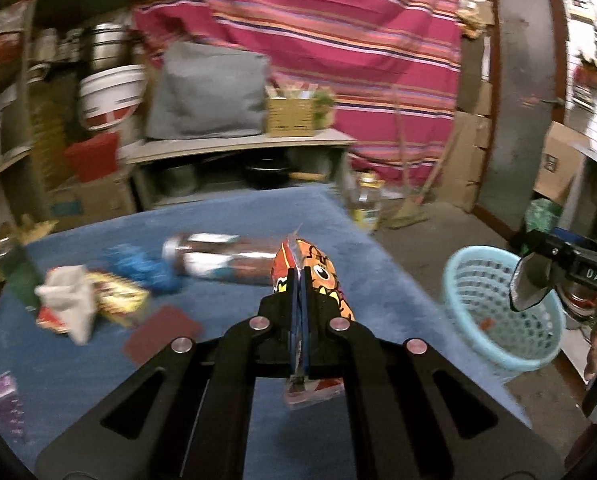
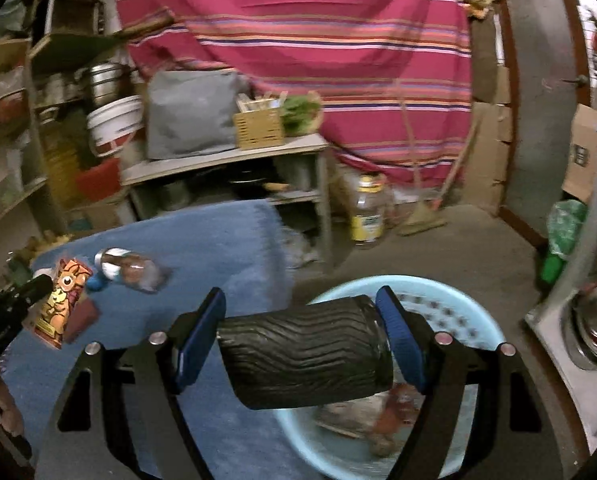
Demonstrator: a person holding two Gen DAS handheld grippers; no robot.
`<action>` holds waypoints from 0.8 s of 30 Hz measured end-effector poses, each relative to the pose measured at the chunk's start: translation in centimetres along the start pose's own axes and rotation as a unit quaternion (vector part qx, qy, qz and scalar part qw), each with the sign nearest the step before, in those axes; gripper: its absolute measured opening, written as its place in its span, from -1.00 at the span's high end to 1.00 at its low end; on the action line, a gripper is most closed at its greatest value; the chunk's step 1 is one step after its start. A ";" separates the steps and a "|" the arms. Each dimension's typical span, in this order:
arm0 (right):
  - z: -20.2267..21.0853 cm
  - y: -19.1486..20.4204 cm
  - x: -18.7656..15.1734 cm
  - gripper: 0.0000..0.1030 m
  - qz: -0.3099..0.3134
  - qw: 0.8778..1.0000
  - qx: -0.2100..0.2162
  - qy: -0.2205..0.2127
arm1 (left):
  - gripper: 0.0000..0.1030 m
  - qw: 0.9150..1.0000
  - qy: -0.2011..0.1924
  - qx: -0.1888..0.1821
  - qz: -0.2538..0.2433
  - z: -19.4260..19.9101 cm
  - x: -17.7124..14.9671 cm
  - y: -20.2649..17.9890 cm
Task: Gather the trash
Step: 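Carry box and cylinder over the blue basket and open the left tool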
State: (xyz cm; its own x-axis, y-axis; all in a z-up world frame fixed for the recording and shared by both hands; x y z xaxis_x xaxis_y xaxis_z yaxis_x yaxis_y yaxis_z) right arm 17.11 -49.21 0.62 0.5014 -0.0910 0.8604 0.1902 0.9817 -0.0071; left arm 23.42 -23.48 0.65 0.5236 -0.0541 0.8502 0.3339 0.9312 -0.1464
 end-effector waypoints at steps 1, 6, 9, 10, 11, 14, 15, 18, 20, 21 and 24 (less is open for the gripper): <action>0.2 -0.9 -0.1 -0.48 -0.002 1.000 -0.006 0.001 | 1.00 1.000 0.003 -0.013 -0.004 -0.5 -0.3 -1.7; 0.5 -5.3 -1.3 -0.48 -0.015 0.999 -0.036 0.010 | 1.00 0.998 0.018 -0.060 -0.023 -2.6 -1.3 -8.2; 0.2 -7.3 -2.2 -0.48 -0.023 0.998 -0.047 0.019 | 1.00 0.996 0.027 -0.081 -0.035 -3.6 -2.1 -11.6; 0.1 -8.1 -2.5 -0.48 -0.025 0.998 -0.051 0.021 | 1.00 0.995 0.030 -0.086 -0.037 -3.9 -2.3 -12.4; 0.0 -8.8 -2.8 -0.48 -0.029 0.998 -0.055 0.023 | 1.00 0.994 0.034 -0.093 -0.040 -4.2 -2.5 -13.3; 0.1 -10.5 -3.5 -0.48 -0.042 0.997 -0.060 0.027 | 1.00 0.992 0.045 -0.108 -0.047 -5.3 -3.3 -15.8; 0.2 -11.2 -3.8 -0.48 -0.047 0.997 -0.063 0.028 | 1.00 0.991 0.049 -0.111 -0.049 -5.6 -3.5 -16.3; 0.2 -12.6 -4.3 -0.48 -0.062 0.995 -0.066 0.029 | 1.00 0.989 0.062 -0.122 -0.053 -7.0 -4.2 -18.3; 0.4 -13.4 -4.5 -0.48 -0.073 0.995 -0.067 0.028 | 1.00 0.988 0.067 -0.128 -0.054 -7.6 -4.4 -19.2; 0.4 -13.8 -4.6 -0.48 -0.077 0.994 -0.068 0.027 | 1.00 0.988 0.069 -0.131 -0.054 -7.8 -4.4 -19.5; 0.4 -14.3 -4.8 -0.48 -0.089 0.994 -0.066 0.026 | 0.99 0.985 0.077 -0.142 -0.055 -8.5 -4.4 -20.5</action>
Point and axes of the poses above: each gripper's, at about its wrist camera, not at the fingertips, and z roughly against the way its jaws point, y to its left, x to its top, the point moved 5 cm from there along -z, roughly the way its jaws point, and after that the axes turned 9 degrees about z, right-handed, at the moved point
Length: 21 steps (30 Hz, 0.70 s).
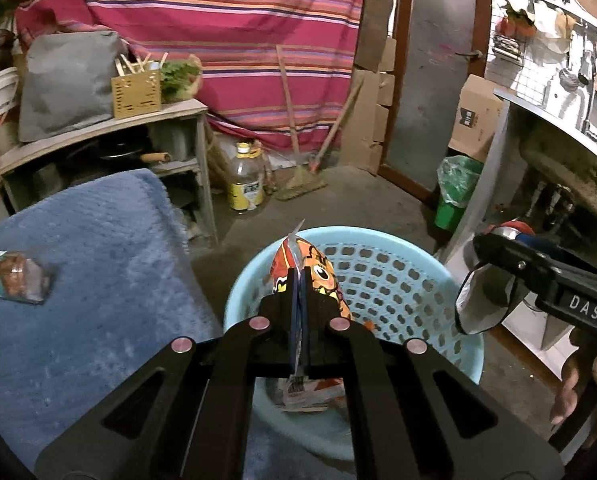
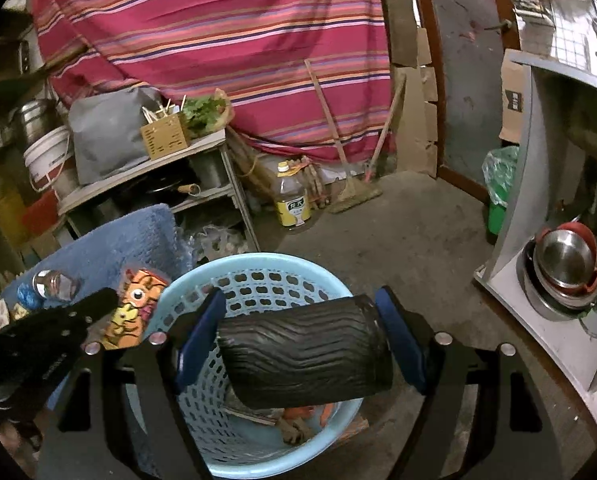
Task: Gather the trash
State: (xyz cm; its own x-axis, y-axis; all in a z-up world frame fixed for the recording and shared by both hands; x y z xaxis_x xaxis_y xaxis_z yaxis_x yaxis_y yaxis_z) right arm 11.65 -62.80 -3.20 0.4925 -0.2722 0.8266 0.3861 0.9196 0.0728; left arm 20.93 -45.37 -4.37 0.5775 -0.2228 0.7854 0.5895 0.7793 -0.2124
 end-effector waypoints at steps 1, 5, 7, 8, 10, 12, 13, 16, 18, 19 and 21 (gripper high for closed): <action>-0.1 -0.1 0.0 -0.48 -0.003 1.000 0.002 0.000 | 0.98 1.000 0.003 -0.001 -0.003 -0.2 0.1 -0.2; -0.2 0.2 -0.1 -0.48 0.000 1.000 0.005 0.001 | 0.66 1.000 -0.007 0.011 -0.003 0.0 0.5 -0.1; -0.4 0.6 -0.1 -0.48 0.004 1.000 0.006 0.002 | 0.17 1.000 -0.016 0.017 0.006 0.8 0.9 0.6; -0.5 0.8 -0.1 -0.48 0.006 1.000 0.007 0.003 | -0.08 0.999 -0.023 0.022 0.008 1.2 1.1 0.8; -0.7 1.1 -0.2 -0.48 0.007 1.000 0.009 0.006 | -0.16 0.999 -0.039 0.036 0.007 2.3 1.4 1.6; -1.0 1.8 -0.2 -0.48 0.012 1.000 0.011 0.010 | -0.26 0.998 -0.045 0.048 0.011 3.2 1.6 2.8; -1.2 2.1 -0.3 -0.48 0.013 1.000 0.012 0.011 | -0.35 0.997 -0.047 0.053 0.014 3.6 1.7 3.3; -1.9 3.2 -0.4 -0.48 0.018 1.000 0.017 0.018 | -0.58 0.995 -0.061 0.073 0.021 5.0 2.0 5.2; -2.5 4.0 -0.6 -0.48 0.025 0.999 0.019 0.025 | -0.63 0.994 -0.065 0.083 0.024 5.6 2.2 6.2; -2.7 4.4 -0.7 -0.48 0.028 0.999 0.017 0.028 | -0.63 0.994 -0.065 0.089 0.026 5.8 2.2 6.9; -2.9 4.8 -0.7 -0.50 0.033 0.999 0.012 0.028 | -0.63 0.993 -0.064 0.098 0.031 6.2 2.3 8.0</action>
Point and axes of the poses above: each gripper's, at about its wrist camera, not at the fingertips, and z roughly against the way its jaws point, y to its left, x to its top, the point moved 5 cm from there along -z, roughly the way its jaws point, and after that the axes turned 9 degrees about z, right-handed, at the moved point
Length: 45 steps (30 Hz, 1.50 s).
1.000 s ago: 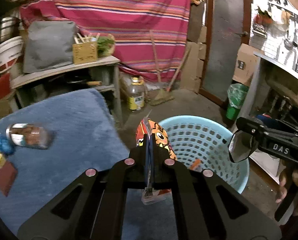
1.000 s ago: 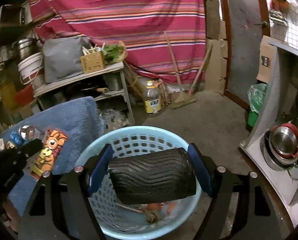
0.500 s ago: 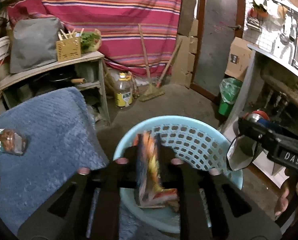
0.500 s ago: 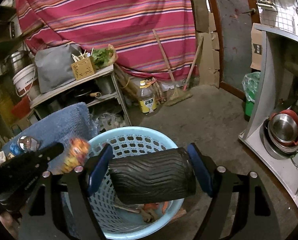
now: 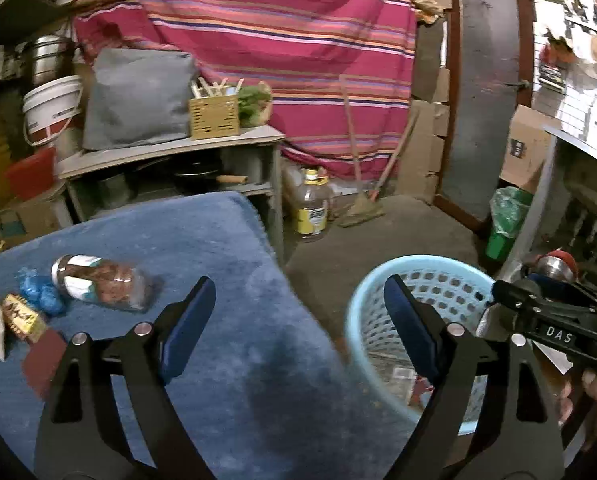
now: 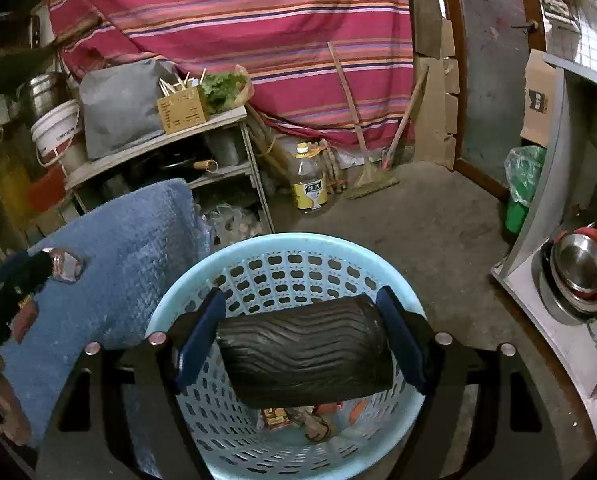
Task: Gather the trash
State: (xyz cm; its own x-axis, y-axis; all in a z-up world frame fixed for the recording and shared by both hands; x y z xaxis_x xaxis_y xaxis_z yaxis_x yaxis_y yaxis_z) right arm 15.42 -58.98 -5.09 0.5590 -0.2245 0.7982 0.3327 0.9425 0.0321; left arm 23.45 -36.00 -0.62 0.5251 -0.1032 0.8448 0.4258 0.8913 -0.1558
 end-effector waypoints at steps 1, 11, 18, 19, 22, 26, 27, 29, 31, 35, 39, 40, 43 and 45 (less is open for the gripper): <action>-0.1 0.2 0.0 -0.58 0.001 1.000 -0.007 0.000 | -0.63 1.000 -0.001 0.005 0.004 0.2 0.1 0.8; 0.7 4.1 0.8 -0.77 0.024 1.000 -0.010 -0.007 | -0.89 0.997 -0.023 0.064 0.027 4.2 0.7 8.8; 3.0 11.4 1.1 -0.78 0.065 0.996 0.038 -0.038 | -0.89 0.991 -0.033 0.124 0.050 8.0 0.4 16.9; 3.3 12.3 1.1 -0.78 0.069 0.996 0.045 -0.040 | -0.89 0.989 -0.036 0.135 0.055 8.7 0.2 18.3; 4.1 15.8 0.9 -0.79 0.079 0.993 0.077 -0.046 | -0.89 0.984 -0.040 0.156 0.072 10.0 -0.5 21.7; 4.5 20.3 0.4 -0.80 0.102 0.988 0.100 -0.051 | -0.89 0.979 -0.036 0.182 0.085 11.4 -1.8 25.5; 4.3 21.6 0.2 -0.80 0.111 0.987 0.102 -0.050 | -0.89 0.978 -0.033 0.188 0.089 11.7 -2.1 26.5; 4.0 23.3 -0.1 -0.80 0.123 0.986 0.106 -0.045 | -0.89 0.976 -0.032 0.195 0.095 12.1 -2.4 28.1; 3.4 25.3 -0.5 -0.80 0.133 0.984 0.109 -0.038 | -0.89 0.972 -0.034 0.208 0.104 12.9 -2.7 29.7; 2.5 27.9 -0.8 -0.80 0.139 0.982 0.123 -0.027 | -0.89 0.967 -0.029 0.224 0.122 13.9 -3.3 32.7; 1.6 31.3 -1.1 -0.80 0.152 0.979 0.135 -0.021 | -0.89 0.961 -0.025 0.248 0.119 14.6 -4.0 34.5; 1.5 31.9 -1.2 -0.80 0.155 0.978 0.136 -0.020 | -0.89 0.960 -0.023 0.253 0.120 14.6 -4.2 35.1; 0.8 33.8 -1.4 -0.80 0.166 0.976 0.141 -0.015 | -0.89 0.958 -0.016 0.258 0.124 14.6 -4.6 36.4; 0.3 34.5 -1.5 -0.80 0.169 0.975 0.143 -0.011 | -0.89 0.956 -0.011 0.263 0.128 14.4 -4.7 37.3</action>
Point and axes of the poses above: each gripper's, at about its wrist camera, not at the fingertips, and z roughly against the way its jaws point, y to its left, x to its top, the point moved 5 cm from there along -z, roughly the way its jaws point, and after that the axes turned 9 degrees about z, right-handed, at the moved point
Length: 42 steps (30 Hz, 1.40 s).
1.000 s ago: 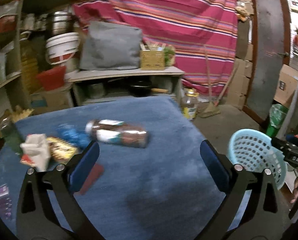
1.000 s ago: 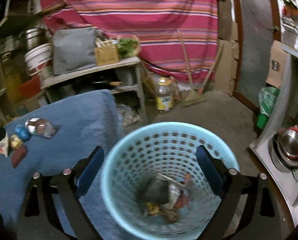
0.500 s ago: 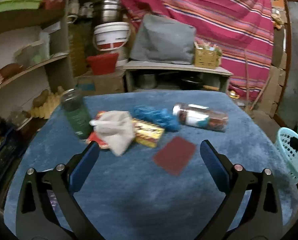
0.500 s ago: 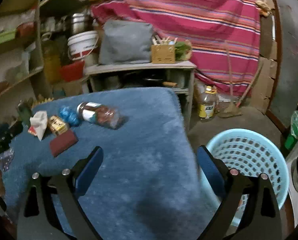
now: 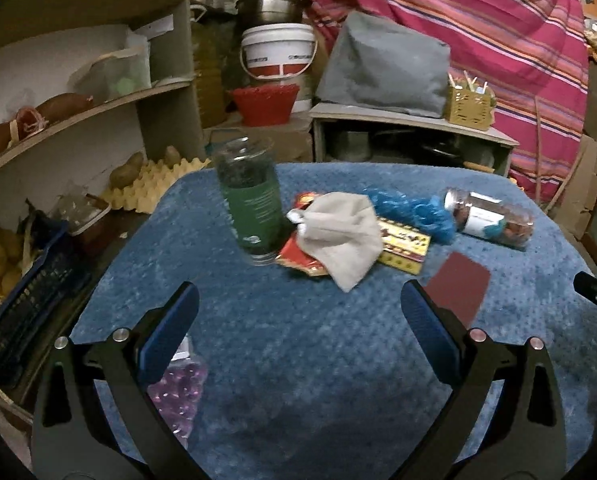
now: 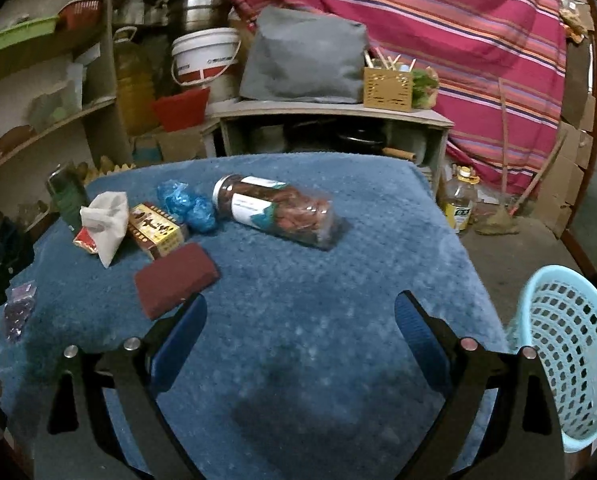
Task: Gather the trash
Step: 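Move both open tools back over the table toward the white cloth, then grasp the white cloth with the left tool and lift it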
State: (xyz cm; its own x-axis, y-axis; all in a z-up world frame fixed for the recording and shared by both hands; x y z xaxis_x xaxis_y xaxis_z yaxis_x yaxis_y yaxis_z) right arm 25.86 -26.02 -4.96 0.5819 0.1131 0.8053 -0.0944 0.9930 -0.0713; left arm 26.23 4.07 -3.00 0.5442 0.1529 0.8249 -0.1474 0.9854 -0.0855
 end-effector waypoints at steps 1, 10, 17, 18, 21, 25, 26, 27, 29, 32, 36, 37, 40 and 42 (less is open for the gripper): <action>-0.4 0.2 0.1 -0.80 0.000 1.000 0.001 0.003 | -0.89 1.000 0.001 0.001 0.001 -0.2 0.0 0.2; -2.8 0.7 1.0 -0.90 0.006 1.000 -0.010 0.012 | -0.89 1.000 0.000 0.021 0.008 -2.1 0.2 0.5; -3.7 0.6 1.3 -0.91 0.022 0.999 -0.020 0.014 | -0.89 1.000 0.001 0.005 0.027 -3.1 0.4 0.1; -3.9 0.4 1.3 -0.91 0.021 0.999 -0.022 0.014 | -0.89 0.999 0.011 0.002 0.031 -3.6 0.4 0.2; -4.4 0.2 1.4 -0.91 0.022 0.999 -0.021 0.019 | -0.89 0.999 0.025 0.000 0.041 -5.2 0.8 0.1; -5.2 -0.3 2.0 -0.91 0.026 0.999 -0.039 0.017 | -0.89 0.999 0.026 -0.003 0.042 -7.3 1.6 -0.8; -5.4 -0.3 2.1 -0.91 0.026 0.999 -0.044 0.018 | -0.89 0.999 0.027 -0.001 0.040 -7.8 1.8 -1.1; -5.5 -0.3 2.2 -0.91 0.027 0.998 -0.048 0.019 | -0.89 0.999 0.028 -0.001 0.037 -8.4 2.2 -1.5; -5.8 -0.1 2.5 -0.91 0.039 0.998 -0.044 0.018 | -0.89 0.999 0.029 -0.011 0.033 -9.2 2.7 -2.2; -5.9 -0.1 2.9 -0.91 0.044 0.998 -0.044 0.010 | -0.89 0.999 0.024 -0.008 0.023 -10.4 3.4 -3.5; -5.8 -0.6 3.8 -0.91 0.029 0.999 -0.032 -0.008 | -0.88 0.999 0.035 -0.003 0.019 -12.3 3.6 -4.8; -5.8 -0.6 3.8 -0.91 0.032 0.999 -0.035 -0.009 | -0.85 0.999 0.043 0.003 0.012 -13.0 3.4 -5.2; -5.9 -0.9 4.0 -0.91 0.027 0.998 -0.050 -0.013 | -0.55 0.998 0.059 0.006 -0.006 -13.8 2.7 -5.7; -6.3 -1.2 4.0 -0.91 0.018 0.999 -0.043 0.001 | -0.40 0.998 0.060 0.001 -0.007 -13.8 2.6 -5.7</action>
State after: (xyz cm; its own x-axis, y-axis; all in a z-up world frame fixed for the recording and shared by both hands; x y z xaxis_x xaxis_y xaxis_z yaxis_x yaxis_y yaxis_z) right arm 33.40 -26.55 -5.37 0.5804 0.1480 0.8008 -0.0450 0.9877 -0.1499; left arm 39.85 -0.08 -8.03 0.6419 0.1469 0.7526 -0.1398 0.9874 -0.0734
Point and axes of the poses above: each gripper's, at about its wrist camera, not at the fingertips, and z roughly against the way its jaws point, y to its left, x to its top, the point moved 5 cm from there along -z, roughly the way its jaws point, and after that the axes turned 9 degrees about z, right-handed, at the moved point
